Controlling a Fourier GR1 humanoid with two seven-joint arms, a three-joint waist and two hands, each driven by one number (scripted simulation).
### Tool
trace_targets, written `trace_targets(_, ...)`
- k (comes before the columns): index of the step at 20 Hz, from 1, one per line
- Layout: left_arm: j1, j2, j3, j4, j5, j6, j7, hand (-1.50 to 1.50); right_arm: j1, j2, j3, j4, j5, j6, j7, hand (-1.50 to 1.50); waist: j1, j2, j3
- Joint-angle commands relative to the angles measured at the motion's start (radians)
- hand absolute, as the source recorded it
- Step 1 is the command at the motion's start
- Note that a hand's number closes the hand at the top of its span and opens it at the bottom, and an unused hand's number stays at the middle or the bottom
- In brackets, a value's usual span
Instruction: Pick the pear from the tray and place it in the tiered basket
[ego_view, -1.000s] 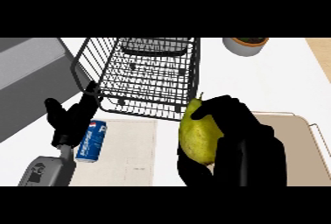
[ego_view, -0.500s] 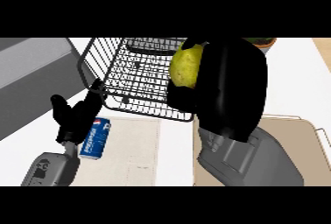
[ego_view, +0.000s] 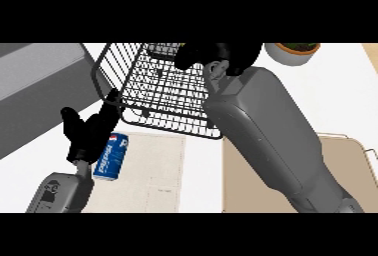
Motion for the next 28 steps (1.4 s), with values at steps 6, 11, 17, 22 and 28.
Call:
trace_targets(6, -0.074, -0.059, -0.061, -0.017, -0.01, -0.021, -0.001, 0.0, -0.044, 0.007, -0.06, 0.217, -0.214, -0.459, -0.046, -1.5, 0.036, 0.014, 0.002)
trace_targets(11, -0.084, -0.053, -0.06, 0.0, -0.016, -0.037, -0.004, 0.0, -0.101, 0.007, -0.033, 0.394, -0.34, -0.599, -0.234, -1.5, 0.05, 0.02, 0.001)
trace_targets(17, -0.023, -0.057, -0.057, 0.024, -0.007, -0.064, -0.051, 0.0, -0.252, 0.007, -0.007, 0.511, -0.358, -0.761, -0.298, -1.5, 0.037, 0.01, -0.001)
trace_targets(22, -0.048, -0.056, -0.045, -0.01, -0.031, -0.018, -0.009, 0.0, -0.279, 0.007, -0.035, 0.609, -0.329, -0.932, -0.28, -1.5, 0.001, 0.0, 0.001)
trace_targets(28, 0.034, -0.007, 0.033, -0.007, 0.022, -0.058, -0.044, 0.0, -0.241, 0.007, -0.079, 0.589, -0.254, -0.988, -0.121, -1.5, -0.077, -0.026, 0.002)
